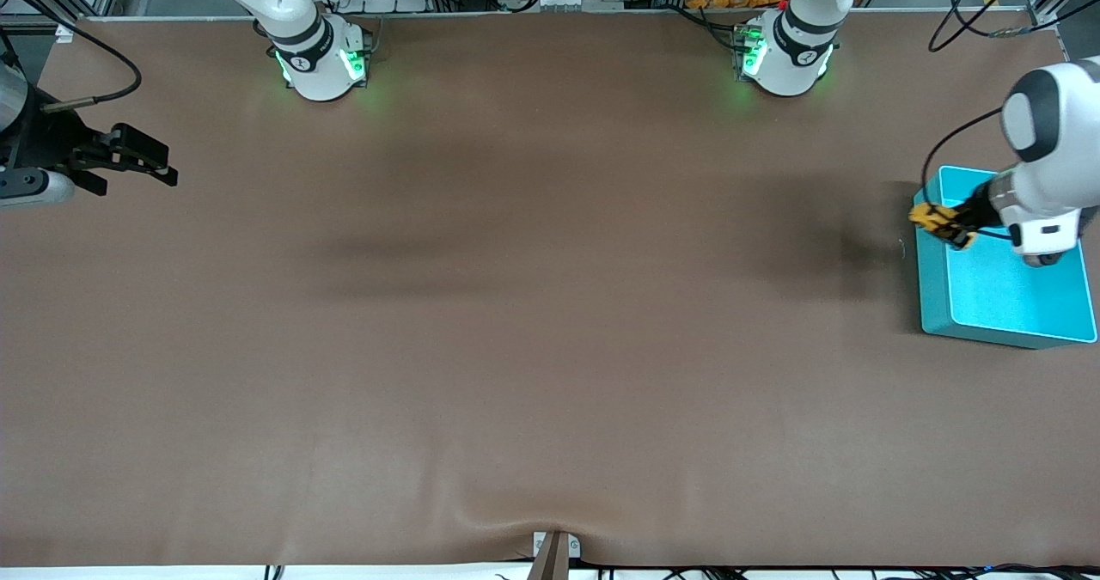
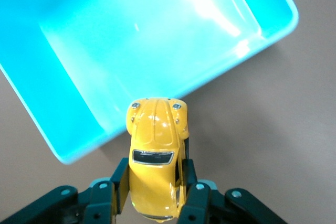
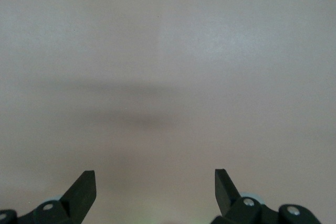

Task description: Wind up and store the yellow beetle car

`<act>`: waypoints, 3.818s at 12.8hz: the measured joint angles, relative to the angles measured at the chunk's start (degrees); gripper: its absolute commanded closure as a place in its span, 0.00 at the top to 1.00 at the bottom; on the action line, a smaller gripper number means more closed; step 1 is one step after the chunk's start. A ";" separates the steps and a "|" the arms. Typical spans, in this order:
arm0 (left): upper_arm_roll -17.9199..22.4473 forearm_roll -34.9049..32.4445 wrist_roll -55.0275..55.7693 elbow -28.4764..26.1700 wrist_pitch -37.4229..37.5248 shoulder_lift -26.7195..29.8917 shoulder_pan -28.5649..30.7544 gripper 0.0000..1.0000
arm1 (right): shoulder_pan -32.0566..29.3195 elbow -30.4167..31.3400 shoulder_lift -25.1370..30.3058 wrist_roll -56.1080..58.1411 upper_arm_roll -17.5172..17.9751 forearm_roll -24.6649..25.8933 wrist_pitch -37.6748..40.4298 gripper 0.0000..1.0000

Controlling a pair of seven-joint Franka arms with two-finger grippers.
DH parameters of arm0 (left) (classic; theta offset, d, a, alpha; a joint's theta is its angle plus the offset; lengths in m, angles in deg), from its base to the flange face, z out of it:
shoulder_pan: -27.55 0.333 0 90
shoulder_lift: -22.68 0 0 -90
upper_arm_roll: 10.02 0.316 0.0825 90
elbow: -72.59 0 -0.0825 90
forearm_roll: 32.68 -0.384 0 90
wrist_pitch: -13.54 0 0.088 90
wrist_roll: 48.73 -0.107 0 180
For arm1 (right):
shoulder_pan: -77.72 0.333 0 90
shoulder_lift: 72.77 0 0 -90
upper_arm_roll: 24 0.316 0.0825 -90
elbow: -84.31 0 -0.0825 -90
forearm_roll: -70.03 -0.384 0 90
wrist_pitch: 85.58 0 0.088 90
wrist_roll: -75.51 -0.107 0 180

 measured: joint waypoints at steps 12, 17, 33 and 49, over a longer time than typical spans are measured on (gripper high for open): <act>0.26 -7.21 -39.57 5.89 -10.42 -12.37 9.61 0.00 | 0.13 0.06 -0.06 -0.02 0.00 0.00 0.00 1.00; 0.24 -11.20 -44.51 6.00 -15.60 -15.65 11.51 0.01 | 0.14 0.11 -0.22 -0.05 -0.01 0.00 -0.01 1.00; -0.42 -11.77 -45.25 7.16 -18.17 -21.07 13.12 1.00 | 0.16 0.22 -0.63 -0.08 -0.01 0.00 -0.04 1.00; -3.87 1.99 -43.31 36.66 22.97 -6.28 -0.40 1.00 | 0.19 0.27 -0.81 -0.10 -0.03 0.00 -0.20 1.00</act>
